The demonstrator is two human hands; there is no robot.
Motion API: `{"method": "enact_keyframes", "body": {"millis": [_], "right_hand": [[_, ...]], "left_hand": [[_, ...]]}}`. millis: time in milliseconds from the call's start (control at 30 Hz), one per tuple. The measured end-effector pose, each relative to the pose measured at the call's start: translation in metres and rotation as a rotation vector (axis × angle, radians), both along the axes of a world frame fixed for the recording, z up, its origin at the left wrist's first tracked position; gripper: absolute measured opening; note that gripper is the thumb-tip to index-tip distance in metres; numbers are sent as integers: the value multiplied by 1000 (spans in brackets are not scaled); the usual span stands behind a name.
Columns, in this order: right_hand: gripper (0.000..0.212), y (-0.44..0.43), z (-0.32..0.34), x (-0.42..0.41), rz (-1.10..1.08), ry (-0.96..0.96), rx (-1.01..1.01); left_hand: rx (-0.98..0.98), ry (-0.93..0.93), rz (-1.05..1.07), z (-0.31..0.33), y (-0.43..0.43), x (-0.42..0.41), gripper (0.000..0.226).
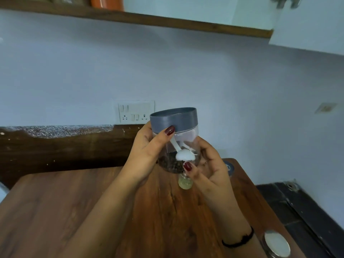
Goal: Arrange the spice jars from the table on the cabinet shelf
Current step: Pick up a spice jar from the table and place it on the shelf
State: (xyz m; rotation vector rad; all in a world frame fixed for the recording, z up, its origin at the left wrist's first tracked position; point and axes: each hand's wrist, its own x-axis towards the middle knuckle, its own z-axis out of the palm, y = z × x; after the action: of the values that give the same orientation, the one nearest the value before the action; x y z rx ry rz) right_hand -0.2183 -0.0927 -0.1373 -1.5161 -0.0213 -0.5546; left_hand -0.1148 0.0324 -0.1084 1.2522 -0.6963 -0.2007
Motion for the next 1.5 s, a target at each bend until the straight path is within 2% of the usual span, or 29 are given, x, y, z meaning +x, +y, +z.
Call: {"method": "enact_keyframes", "body": {"millis": [67, 167, 367, 500, 600, 700, 900, 1067, 1200, 1300, 1400, 1500], "right_hand": [[82, 4, 5, 5, 11, -27, 16], [79, 7, 15, 12, 6, -59, 19], [73, 15, 34, 21, -30, -134, -20], [75, 20, 43, 22, -39, -159, -46], [76, 22, 49, 22, -37, -167, -49], [90, 24, 54, 21, -40, -168, -49], [93, 29, 60, 18, -48, -168, -28], [73, 28, 59, 17, -44, -182, -36], [72, 31, 61, 18, -30, -179, -2], [80, 35, 64, 19, -29, -168, -9], [75, 37, 66, 20, -34, -179, 10], [71, 37, 69, 20, -27, -179, 35]], "left_hand": [[-13, -22, 14, 8, 1, 2, 61], [-21, -30, 23, 19, 3, 6, 62], [-55, -29, 61, 41, 8, 8, 82], [-39, -46, 79, 50, 11, 8, 65], [-37, -71, 85, 58, 13, 7, 84], [-29, -89, 91, 64, 15, 5, 71], [-8, -106, 89, 74, 15, 3, 52], [17, -107, 96, 80, 18, -1, 37], [14, -110, 96, 84, 19, -3, 46], [29, -109, 132, 85, 19, -1, 51], [35, -107, 131, 87, 18, 0, 51], [67, -117, 98, 90, 19, -2, 62]]}}
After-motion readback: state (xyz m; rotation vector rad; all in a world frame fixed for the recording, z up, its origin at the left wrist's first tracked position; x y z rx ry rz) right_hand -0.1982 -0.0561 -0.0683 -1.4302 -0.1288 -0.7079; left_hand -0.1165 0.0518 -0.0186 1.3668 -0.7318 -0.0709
